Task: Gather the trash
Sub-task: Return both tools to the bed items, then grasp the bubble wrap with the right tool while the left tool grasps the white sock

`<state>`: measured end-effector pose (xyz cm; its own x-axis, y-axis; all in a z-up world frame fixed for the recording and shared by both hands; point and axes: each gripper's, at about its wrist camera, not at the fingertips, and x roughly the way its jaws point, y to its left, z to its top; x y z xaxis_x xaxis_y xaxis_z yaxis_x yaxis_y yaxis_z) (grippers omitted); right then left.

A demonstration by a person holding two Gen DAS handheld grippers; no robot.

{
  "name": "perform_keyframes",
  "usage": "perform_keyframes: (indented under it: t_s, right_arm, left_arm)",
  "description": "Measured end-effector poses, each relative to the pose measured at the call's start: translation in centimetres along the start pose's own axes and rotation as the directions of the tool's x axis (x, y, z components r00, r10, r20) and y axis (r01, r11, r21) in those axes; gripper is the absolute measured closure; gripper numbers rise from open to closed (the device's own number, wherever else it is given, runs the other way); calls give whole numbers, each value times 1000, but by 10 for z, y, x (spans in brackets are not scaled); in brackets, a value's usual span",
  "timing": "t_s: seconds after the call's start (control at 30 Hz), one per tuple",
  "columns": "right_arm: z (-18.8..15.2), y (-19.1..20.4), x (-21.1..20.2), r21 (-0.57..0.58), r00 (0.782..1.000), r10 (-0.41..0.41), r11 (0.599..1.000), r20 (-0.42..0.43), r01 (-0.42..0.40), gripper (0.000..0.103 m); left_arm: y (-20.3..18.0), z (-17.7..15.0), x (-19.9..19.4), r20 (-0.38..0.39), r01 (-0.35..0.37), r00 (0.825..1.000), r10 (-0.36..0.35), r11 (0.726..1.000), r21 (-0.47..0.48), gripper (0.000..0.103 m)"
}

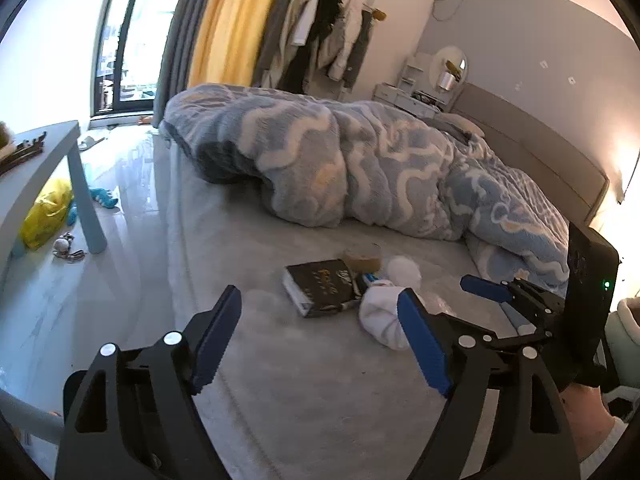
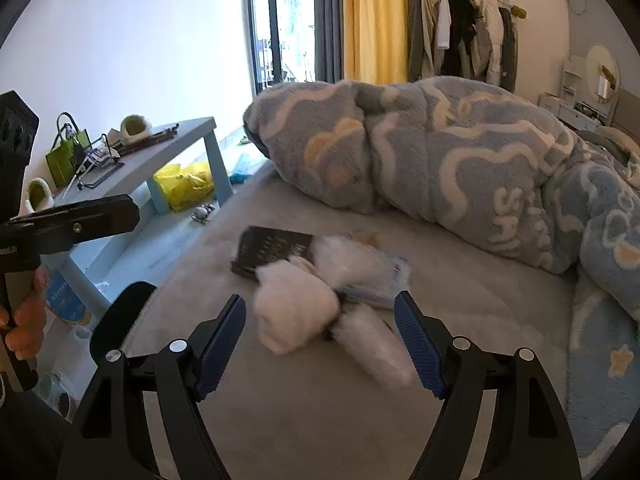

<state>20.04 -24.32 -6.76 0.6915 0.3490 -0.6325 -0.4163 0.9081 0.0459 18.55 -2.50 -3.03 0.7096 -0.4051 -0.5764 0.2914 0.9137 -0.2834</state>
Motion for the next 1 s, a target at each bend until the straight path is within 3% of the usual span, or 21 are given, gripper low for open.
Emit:
perform_keyframes:
  t_s: [0.33, 0.67, 1.0]
  right_arm:
    - [-13, -23, 17, -3, 996, 7, 1000, -92, -7, 26]
    - [-17, -33, 36, -29, 986, 22, 999, -164, -27, 50]
    - [-18, -42, 40, -40, 983, 43, 998, -176, -51, 61]
  left_arm:
    - [-21, -2, 37, -74, 86, 994, -84, 996, 21, 16]
    - [-28, -3, 65, -144, 141, 980, -135, 989, 35, 15]
    - [-41, -8, 91, -204, 169, 967, -154, 984, 60, 16]
